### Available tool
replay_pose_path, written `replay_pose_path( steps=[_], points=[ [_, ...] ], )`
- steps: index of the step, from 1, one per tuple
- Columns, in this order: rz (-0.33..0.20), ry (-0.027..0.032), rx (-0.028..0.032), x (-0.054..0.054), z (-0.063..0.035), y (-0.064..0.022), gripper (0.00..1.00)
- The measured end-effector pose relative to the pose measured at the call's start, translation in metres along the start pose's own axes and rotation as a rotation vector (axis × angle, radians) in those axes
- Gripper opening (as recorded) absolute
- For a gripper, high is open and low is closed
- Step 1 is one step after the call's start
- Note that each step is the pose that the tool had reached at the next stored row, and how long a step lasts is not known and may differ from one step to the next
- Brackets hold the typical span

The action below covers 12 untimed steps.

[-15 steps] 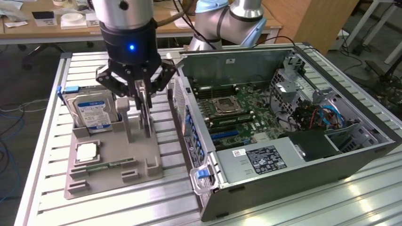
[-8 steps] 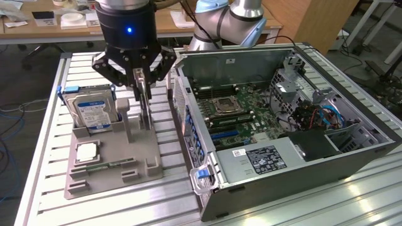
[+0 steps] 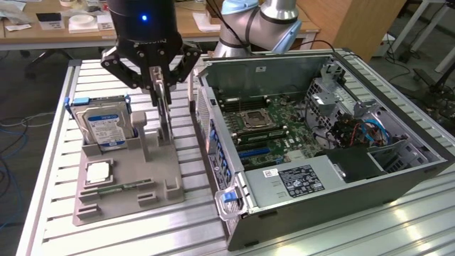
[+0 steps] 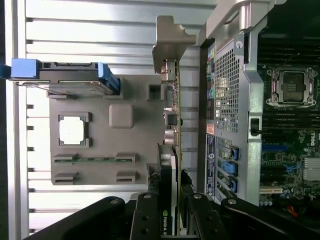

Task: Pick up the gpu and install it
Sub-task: 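Pick up the gpu and move the gpu toward the slot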

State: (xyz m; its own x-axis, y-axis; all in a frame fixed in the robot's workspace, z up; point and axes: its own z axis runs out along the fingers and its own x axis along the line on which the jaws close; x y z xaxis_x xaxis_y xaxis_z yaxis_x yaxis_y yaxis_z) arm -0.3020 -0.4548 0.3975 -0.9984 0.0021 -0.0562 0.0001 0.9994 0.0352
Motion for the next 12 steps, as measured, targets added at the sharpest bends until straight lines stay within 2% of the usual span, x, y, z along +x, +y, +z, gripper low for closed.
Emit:
replay_pose_path(
  steps=[12],
  points=[
    [0.000,-0.0019,0.0000,-0.001,-0.0175,0.0006,0.27]
  ],
)
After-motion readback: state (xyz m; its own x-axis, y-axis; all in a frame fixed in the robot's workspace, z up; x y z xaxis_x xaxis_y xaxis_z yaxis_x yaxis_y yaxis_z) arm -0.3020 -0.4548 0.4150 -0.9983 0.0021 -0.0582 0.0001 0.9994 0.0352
